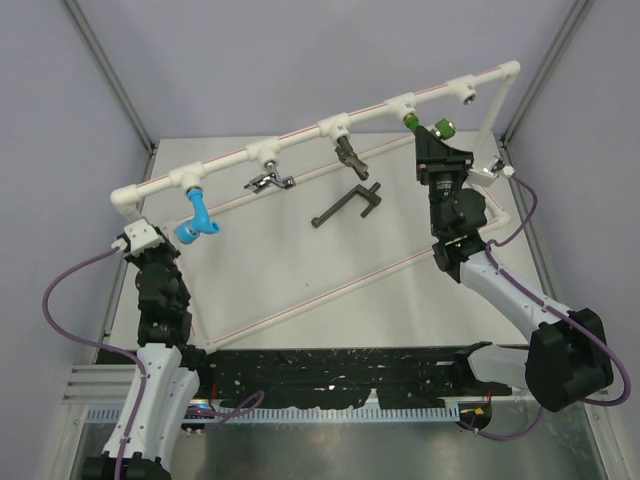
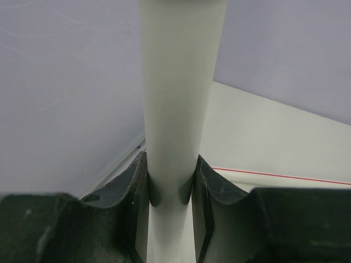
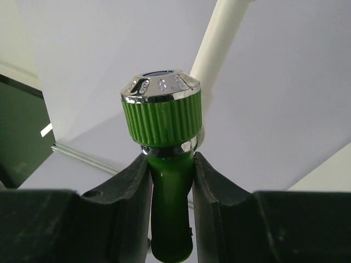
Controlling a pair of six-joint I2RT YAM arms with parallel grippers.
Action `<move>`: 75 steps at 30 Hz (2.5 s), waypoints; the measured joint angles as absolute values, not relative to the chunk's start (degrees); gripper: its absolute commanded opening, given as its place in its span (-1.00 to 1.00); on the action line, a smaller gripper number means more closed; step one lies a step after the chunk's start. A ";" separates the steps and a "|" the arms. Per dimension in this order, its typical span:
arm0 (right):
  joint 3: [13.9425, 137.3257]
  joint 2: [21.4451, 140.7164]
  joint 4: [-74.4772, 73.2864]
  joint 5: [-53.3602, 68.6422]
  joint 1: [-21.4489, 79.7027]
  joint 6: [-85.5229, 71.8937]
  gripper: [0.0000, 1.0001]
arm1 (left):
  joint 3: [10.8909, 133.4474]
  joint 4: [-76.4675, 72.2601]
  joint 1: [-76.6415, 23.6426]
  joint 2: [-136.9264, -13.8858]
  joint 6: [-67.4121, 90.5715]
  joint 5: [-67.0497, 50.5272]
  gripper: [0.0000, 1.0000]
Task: Install the water faucets
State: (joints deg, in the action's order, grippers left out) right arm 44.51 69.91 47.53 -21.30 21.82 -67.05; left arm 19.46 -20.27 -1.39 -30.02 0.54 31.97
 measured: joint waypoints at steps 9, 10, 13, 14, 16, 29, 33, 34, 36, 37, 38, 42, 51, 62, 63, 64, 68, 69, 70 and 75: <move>45.34 69.84 45.01 -23.00 22.39 -72.84 -0.42 | 19.35 -20.14 -1.52 -29.65 0.32 32.10 -1.00; 45.39 69.71 44.73 -23.11 22.44 -72.69 -0.36 | 19.35 -20.10 -1.52 -29.58 0.30 32.12 -1.00; 45.39 69.14 44.14 -23.20 22.46 -72.01 -0.11 | 19.33 -19.88 -1.65 -29.36 0.08 32.18 -1.00; 45.39 68.99 44.03 -23.16 22.46 -71.90 -0.06 | 19.33 -19.86 -1.69 -29.34 0.01 32.23 -1.00; 45.39 68.79 44.05 -20.69 23.42 -71.85 0.05 | 19.31 -19.84 -2.00 -29.23 -0.21 32.10 -1.00; 42.83 63.22 43.68 -14.41 26.37 -66.00 0.50 | 19.25 -19.40 -2.44 -28.71 -0.40 32.14 -1.00; 39.46 58.30 40.91 -12.91 26.37 -62.61 0.61 | 19.25 -19.35 -2.61 -28.62 -0.47 32.23 -1.00; 38.68 56.95 39.99 -12.53 26.33 -61.43 0.62 | 19.25 -19.35 -2.61 -28.62 -0.47 32.23 -1.00; 37.41 53.52 36.56 -11.00 26.24 -57.32 0.67 | 19.25 -19.31 -2.63 -28.60 -0.47 32.23 -1.00; 37.08 51.99 34.96 -10.31 26.24 -55.35 0.70 | 19.25 -19.31 -2.63 -28.60 -0.47 32.23 -1.00; 36.93 50.02 32.77 -9.28 26.17 -51.88 0.70 | 19.25 -19.31 -2.66 -28.60 -0.47 32.23 -1.00; 37.74 42.61 22.74 -5.26 26.15 -33.89 0.86 | 19.25 -19.27 -2.74 -28.58 -0.49 32.29 -1.00; 47.13 38.41 5.37 -1.32 26.13 21.69 0.99 | 19.25 -19.00 -2.98 -28.36 -0.49 32.36 -1.00; 47.16 48.51 13.15 8.80 16.47 60.31 0.94 | 19.25 -18.98 -3.05 -28.34 -0.49 32.36 -1.00; 47.37 49.78 13.28 9.78 15.86 61.84 0.93 | 19.25 -18.98 -3.05 -28.34 -0.49 32.36 -1.00; 47.72 51.07 13.28 10.76 15.35 63.44 0.90 | 19.25 -18.98 -3.05 -28.34 -0.49 32.36 -1.00; 48.69 54.24 15.07 13.58 14.17 67.55 0.82 | 19.25 -18.98 -3.05 -28.34 -0.49 32.36 -1.00; 48.80 54.72 15.77 14.24 13.89 68.31 0.80 | 19.25 -18.98 -3.05 -28.34 -0.49 32.34 -1.00; 49.08 55.20 16.32 14.79 13.61 68.97 0.79 | 19.25 -18.98 -3.05 -28.34 -0.49 32.34 -1.00; 51.64 57.47 18.22 17.56 12.10 70.50 0.61 | 19.25 -18.98 -3.05 -28.34 -0.49 32.34 -1.00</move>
State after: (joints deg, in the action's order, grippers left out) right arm 51.64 57.47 18.22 17.56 12.10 70.50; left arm 19.25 -18.98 -3.05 -28.34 -0.49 32.34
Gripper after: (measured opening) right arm 0.857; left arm 0.329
